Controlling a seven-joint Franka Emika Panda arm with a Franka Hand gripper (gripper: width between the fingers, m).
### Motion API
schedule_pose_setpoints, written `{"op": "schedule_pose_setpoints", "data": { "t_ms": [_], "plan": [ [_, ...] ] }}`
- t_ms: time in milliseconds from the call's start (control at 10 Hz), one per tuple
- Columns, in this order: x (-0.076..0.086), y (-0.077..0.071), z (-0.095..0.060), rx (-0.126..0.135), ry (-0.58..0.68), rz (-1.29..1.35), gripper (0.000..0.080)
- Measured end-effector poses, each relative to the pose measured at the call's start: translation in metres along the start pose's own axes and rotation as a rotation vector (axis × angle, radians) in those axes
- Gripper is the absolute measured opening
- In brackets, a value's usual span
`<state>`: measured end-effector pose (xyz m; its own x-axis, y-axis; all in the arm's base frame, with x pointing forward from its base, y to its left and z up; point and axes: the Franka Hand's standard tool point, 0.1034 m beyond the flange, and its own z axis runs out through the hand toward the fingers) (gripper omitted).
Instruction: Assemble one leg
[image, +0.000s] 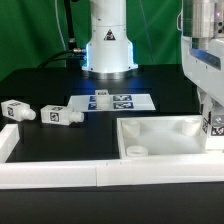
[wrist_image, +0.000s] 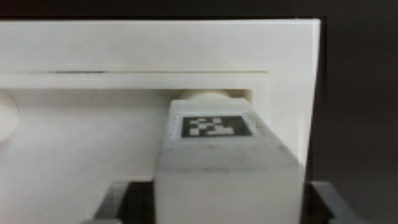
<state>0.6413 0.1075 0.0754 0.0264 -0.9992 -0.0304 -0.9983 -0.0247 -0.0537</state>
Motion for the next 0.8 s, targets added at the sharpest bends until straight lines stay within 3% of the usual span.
{"op": "schedule_pose_setpoints", "data": {
  "t_ms": [100, 200, 300, 500, 800],
  "plan": [
    [-0.001, 0.000, 0.000, 0.000, 0.002, -0.029, 0.0355],
    [-0.004, -0.001, 0.000, 0.000, 0.004, -0.248, 0.0558],
    [-0.008, 0.000, 0.000, 0.001, 0.001, -0.413, 0.0623],
    [-0.016, 0.004, -0.001, 0.006, 0.005, -0.590, 0.0642],
    [-0.012, 0.003, 0.000, 0.003, 0.008, -0.737, 0.0649]
  ]
}}
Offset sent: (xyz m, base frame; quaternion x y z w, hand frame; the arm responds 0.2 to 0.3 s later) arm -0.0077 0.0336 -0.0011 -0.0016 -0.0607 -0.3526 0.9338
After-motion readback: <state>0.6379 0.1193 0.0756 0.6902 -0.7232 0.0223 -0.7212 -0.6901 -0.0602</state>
